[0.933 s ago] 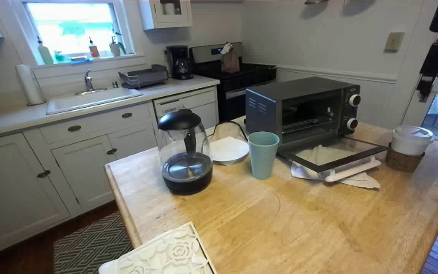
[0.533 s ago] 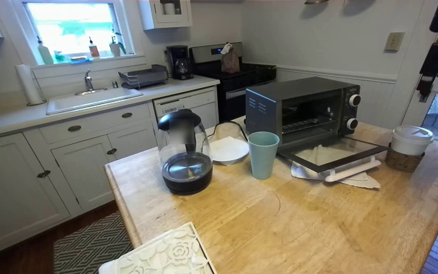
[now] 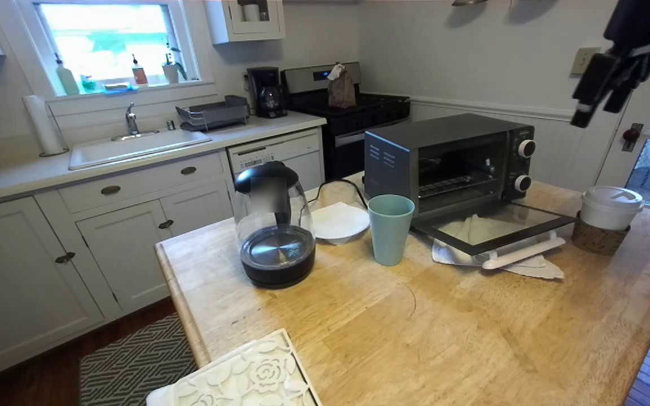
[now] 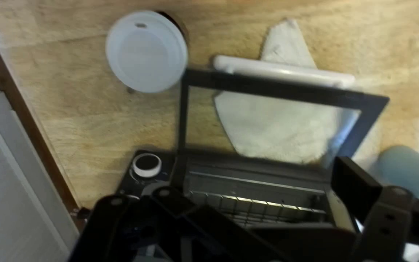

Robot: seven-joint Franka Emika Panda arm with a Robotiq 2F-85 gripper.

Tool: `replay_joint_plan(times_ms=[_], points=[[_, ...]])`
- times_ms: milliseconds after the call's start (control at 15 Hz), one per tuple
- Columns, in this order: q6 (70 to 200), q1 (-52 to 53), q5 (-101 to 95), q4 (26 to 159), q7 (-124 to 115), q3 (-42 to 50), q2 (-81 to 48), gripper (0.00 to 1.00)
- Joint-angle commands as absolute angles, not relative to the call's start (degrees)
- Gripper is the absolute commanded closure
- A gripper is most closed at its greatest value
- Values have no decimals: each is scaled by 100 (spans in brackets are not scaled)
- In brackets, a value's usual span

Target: Move the grey cup to the right

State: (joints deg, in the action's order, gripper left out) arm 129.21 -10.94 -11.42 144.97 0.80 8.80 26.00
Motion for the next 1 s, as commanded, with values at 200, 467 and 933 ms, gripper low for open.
replay_joint_plan(times_ms=[200, 467, 933], points=[[13479, -482, -496, 13059, -1892, -193, 907, 0], [13235, -346, -733, 12056, -2845, -389, -437, 0], [13967, -209, -38, 12821, -2511, -236, 51, 0]])
